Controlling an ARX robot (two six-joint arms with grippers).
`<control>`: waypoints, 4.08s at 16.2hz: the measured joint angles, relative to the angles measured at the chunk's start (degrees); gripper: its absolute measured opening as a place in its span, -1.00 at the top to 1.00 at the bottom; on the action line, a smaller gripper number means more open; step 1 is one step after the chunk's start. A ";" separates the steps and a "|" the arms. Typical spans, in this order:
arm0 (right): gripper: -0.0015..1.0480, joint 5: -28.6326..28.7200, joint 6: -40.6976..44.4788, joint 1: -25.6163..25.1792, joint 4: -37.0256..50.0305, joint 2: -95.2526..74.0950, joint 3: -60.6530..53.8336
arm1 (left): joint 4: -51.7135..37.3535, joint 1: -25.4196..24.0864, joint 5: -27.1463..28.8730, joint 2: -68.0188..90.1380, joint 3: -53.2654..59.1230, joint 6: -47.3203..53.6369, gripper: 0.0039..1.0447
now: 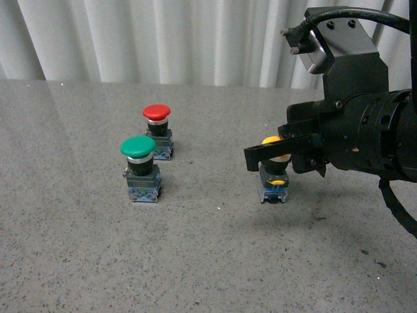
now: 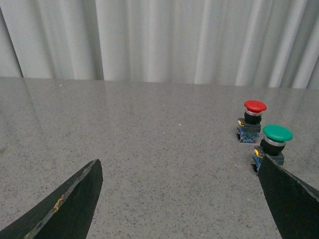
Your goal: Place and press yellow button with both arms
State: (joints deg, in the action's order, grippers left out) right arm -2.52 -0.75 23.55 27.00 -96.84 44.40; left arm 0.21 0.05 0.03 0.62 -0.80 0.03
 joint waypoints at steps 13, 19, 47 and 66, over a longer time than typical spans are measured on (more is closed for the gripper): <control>0.97 1.60 0.37 1.20 1.55 0.07 -2.58 | 0.00 0.00 0.00 0.00 0.00 0.00 -0.88; 0.97 0.37 -0.37 1.33 1.01 0.02 -1.68 | 0.00 0.00 0.00 0.00 0.00 0.00 -0.88; 0.97 2.51 0.37 -23.58 -18.69 81.33 -37.03 | 0.00 -0.02 -0.02 0.00 0.00 0.00 -0.88; 0.62 2.56 0.44 -23.56 -27.28 96.59 -43.67 | 0.00 -0.02 -0.02 0.00 0.00 0.00 -0.88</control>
State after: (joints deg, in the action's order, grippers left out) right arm 0.03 -0.32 -0.01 -0.27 -0.25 0.73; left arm 0.21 0.03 0.01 0.62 -0.80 0.03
